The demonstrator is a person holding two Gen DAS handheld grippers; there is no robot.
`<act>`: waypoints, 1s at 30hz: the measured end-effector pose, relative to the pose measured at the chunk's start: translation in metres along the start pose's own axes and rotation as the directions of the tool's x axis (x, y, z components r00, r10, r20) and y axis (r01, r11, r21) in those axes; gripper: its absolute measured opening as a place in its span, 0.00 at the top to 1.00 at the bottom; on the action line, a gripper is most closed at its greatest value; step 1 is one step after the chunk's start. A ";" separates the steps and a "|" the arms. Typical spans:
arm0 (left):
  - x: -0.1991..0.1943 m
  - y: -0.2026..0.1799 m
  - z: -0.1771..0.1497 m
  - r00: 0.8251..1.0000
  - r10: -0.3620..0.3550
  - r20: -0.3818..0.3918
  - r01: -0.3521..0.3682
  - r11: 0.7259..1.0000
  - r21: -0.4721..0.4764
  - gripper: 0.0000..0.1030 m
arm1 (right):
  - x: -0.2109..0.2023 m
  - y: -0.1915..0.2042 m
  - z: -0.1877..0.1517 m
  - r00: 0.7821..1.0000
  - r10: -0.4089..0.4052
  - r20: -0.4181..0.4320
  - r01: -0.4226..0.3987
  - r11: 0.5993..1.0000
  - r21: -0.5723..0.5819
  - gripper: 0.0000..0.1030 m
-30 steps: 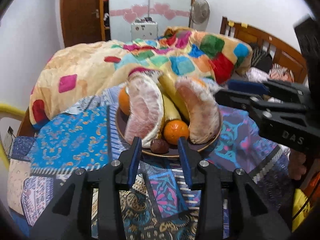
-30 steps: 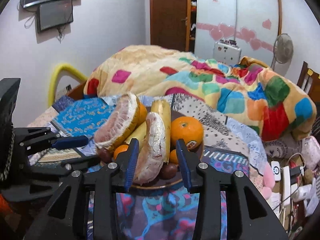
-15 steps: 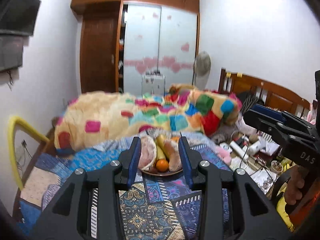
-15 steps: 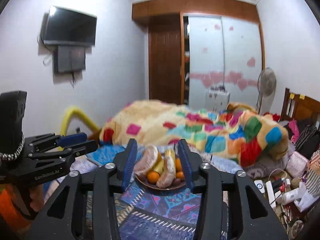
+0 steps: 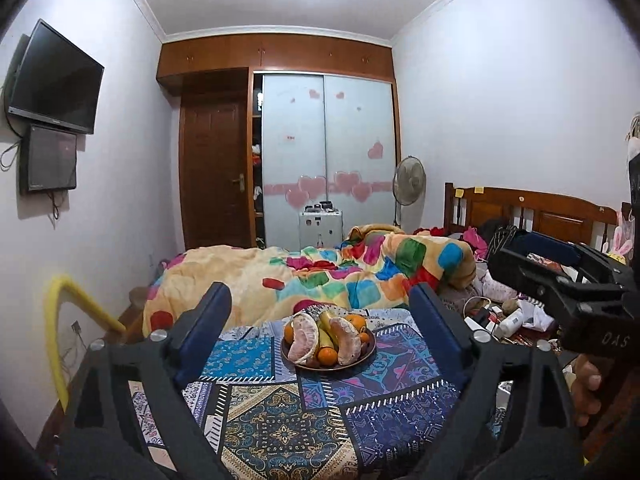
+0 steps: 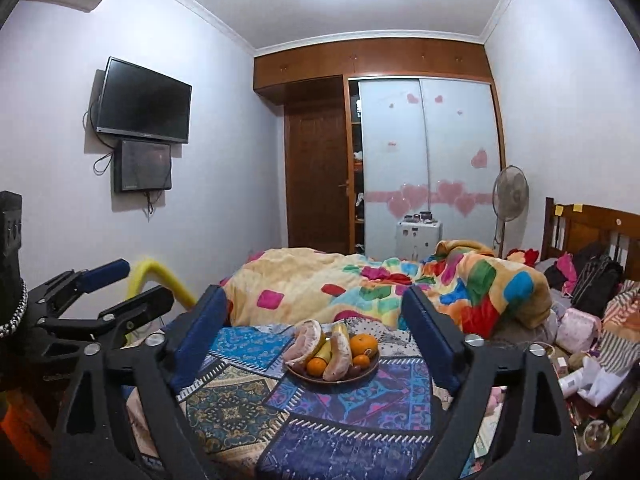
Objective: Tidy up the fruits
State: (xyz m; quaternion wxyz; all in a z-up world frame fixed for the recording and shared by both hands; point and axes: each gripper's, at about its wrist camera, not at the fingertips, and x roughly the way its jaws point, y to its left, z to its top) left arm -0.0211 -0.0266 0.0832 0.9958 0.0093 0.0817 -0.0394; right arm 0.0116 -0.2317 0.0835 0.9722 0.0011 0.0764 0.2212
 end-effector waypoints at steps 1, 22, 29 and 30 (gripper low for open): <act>-0.003 0.000 0.000 1.000 0.001 0.004 -0.001 1.000 -0.005 0.05 | -0.003 0.000 -0.001 1.000 -0.005 0.004 0.005 1.000 0.001 0.03; -0.008 0.005 -0.009 1.000 0.031 -0.001 -0.031 0.999 -0.035 0.00 | -0.020 0.009 -0.009 1.000 -0.020 0.021 0.020 1.000 -0.008 0.00; -0.008 0.005 -0.008 1.000 0.031 -0.001 -0.031 0.999 -0.036 0.00 | -0.019 0.008 -0.008 1.000 -0.020 0.019 0.021 1.000 -0.006 0.00; -0.008 0.005 -0.009 1.000 0.031 -0.002 -0.031 0.999 -0.036 0.00 | -0.019 0.008 -0.008 1.000 -0.021 0.019 0.021 1.000 -0.007 0.00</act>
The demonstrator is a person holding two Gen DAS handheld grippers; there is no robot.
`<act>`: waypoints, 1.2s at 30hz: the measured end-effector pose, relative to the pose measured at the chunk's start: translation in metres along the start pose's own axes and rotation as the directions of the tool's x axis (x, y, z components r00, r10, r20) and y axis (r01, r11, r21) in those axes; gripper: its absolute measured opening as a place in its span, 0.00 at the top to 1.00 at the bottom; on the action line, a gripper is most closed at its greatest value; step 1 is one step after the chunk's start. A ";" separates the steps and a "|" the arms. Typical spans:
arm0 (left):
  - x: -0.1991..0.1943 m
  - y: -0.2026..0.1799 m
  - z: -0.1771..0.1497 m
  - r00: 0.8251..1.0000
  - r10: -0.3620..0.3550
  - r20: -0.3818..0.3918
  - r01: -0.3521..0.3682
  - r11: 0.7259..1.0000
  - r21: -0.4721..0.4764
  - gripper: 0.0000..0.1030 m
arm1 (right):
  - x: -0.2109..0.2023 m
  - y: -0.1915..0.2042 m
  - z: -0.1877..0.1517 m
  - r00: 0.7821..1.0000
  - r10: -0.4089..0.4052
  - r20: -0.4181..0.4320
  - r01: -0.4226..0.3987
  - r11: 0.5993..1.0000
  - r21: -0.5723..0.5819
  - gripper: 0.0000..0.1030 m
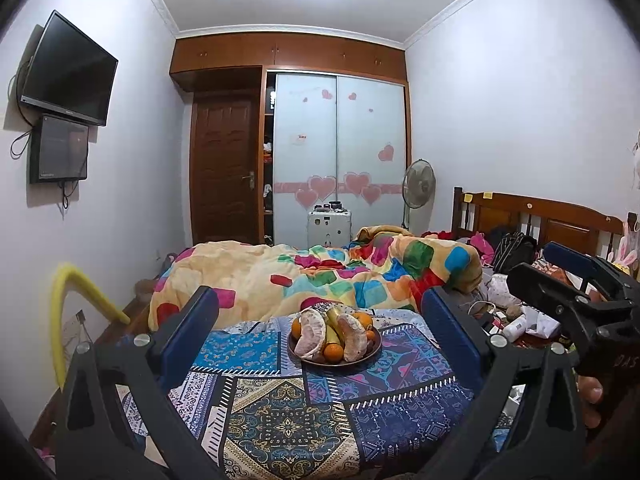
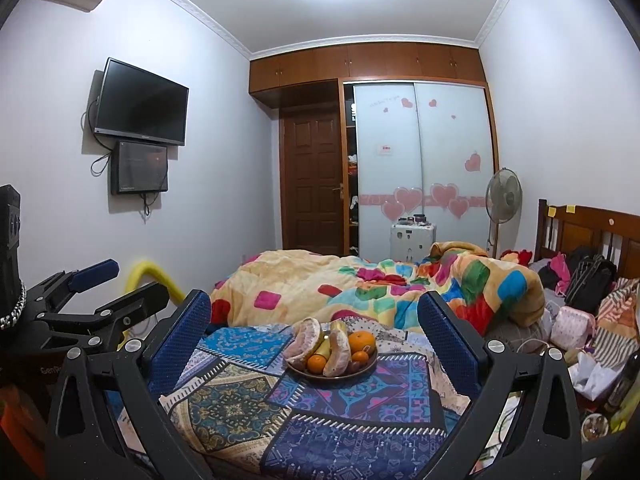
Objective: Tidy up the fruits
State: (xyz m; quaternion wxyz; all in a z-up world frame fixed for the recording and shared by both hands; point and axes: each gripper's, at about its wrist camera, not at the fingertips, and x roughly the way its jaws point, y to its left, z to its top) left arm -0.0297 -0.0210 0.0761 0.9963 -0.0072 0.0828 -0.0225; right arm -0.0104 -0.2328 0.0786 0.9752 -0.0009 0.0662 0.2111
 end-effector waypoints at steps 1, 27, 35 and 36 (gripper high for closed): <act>-0.001 0.000 0.000 1.000 0.000 0.000 0.000 1.000 0.000 0.00 | 0.000 0.000 0.000 1.000 0.000 0.001 0.000 1.000 0.000 0.00; 0.003 -0.003 -0.004 1.000 -0.010 -0.003 0.010 1.000 0.012 0.00 | 0.001 -0.002 -0.001 1.000 -0.015 0.006 0.015 1.000 0.004 0.00; 0.002 -0.004 -0.003 1.000 -0.029 -0.012 0.029 0.999 0.013 0.00 | 0.002 0.000 0.001 1.000 -0.010 0.007 0.010 1.000 0.009 0.00; 0.003 -0.004 -0.004 0.999 -0.031 -0.013 0.031 0.999 0.012 0.00 | 0.002 0.001 0.001 1.000 -0.010 0.007 0.010 1.000 0.009 0.00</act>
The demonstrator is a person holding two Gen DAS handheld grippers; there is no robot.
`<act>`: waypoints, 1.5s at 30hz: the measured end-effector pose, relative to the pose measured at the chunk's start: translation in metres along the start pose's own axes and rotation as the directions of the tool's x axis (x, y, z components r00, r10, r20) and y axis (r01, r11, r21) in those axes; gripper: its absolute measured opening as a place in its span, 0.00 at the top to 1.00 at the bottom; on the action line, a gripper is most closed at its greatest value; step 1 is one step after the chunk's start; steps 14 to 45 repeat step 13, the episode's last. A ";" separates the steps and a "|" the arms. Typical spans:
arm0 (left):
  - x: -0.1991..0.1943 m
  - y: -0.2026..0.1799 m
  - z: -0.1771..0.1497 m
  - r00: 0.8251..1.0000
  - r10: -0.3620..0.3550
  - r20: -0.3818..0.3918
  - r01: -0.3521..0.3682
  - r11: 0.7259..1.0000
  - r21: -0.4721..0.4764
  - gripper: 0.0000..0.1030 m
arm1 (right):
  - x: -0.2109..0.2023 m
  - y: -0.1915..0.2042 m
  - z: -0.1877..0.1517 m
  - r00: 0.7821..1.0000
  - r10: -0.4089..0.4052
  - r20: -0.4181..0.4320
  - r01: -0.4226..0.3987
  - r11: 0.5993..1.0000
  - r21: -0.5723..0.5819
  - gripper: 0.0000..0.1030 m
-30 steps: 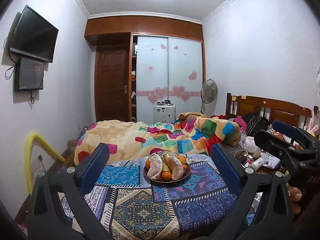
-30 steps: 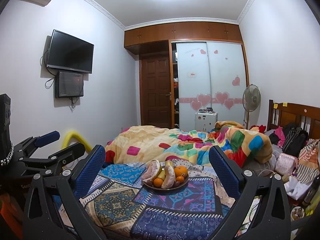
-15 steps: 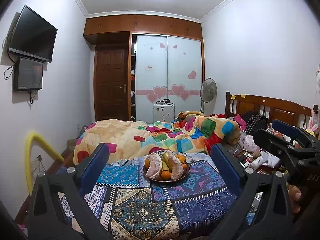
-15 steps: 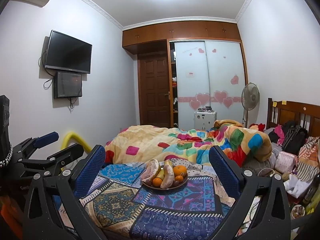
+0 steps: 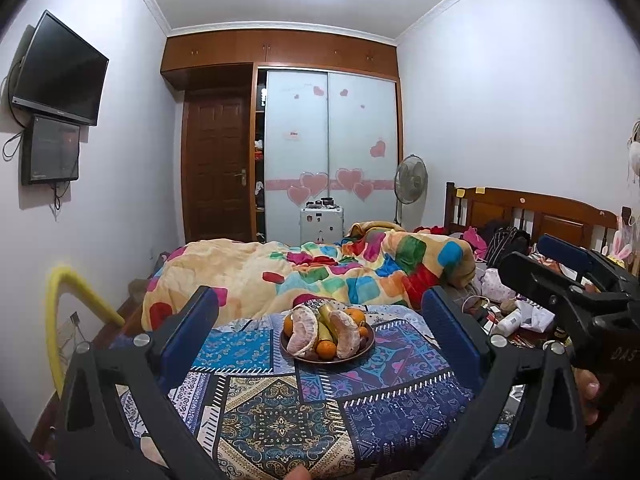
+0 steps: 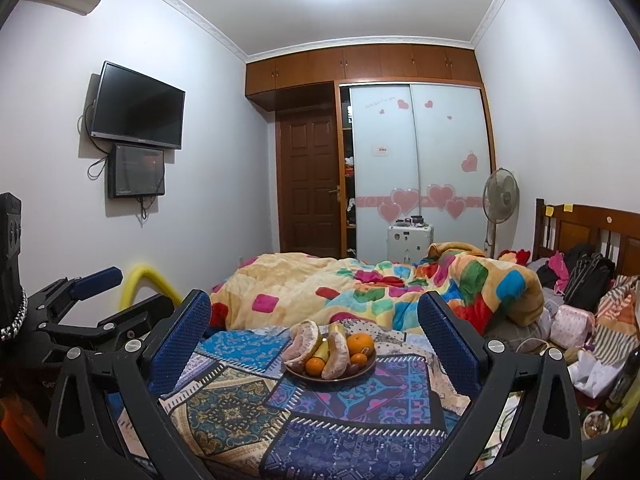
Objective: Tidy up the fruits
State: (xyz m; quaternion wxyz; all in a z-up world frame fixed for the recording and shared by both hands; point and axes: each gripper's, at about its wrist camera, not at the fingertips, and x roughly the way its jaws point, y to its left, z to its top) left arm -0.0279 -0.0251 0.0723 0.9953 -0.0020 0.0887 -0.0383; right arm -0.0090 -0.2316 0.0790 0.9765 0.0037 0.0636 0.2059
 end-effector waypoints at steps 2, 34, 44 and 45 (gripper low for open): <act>0.000 0.000 0.000 1.000 -0.003 -0.003 0.003 1.000 -0.002 0.00 | 0.000 0.000 0.000 1.000 -0.001 -0.001 0.001 1.000 0.000 0.00; -0.001 0.002 0.000 1.000 0.002 -0.007 -0.002 1.000 -0.006 0.00 | 0.002 0.001 0.000 1.000 -0.004 -0.015 0.004 1.000 0.005 0.00; -0.001 0.002 0.000 1.000 0.002 -0.007 -0.002 1.000 -0.006 0.00 | 0.002 0.001 0.000 1.000 -0.004 -0.015 0.004 1.000 0.005 0.00; -0.001 0.002 0.000 1.000 0.002 -0.007 -0.002 1.000 -0.006 0.00 | 0.002 0.001 0.000 1.000 -0.004 -0.015 0.004 1.000 0.005 0.00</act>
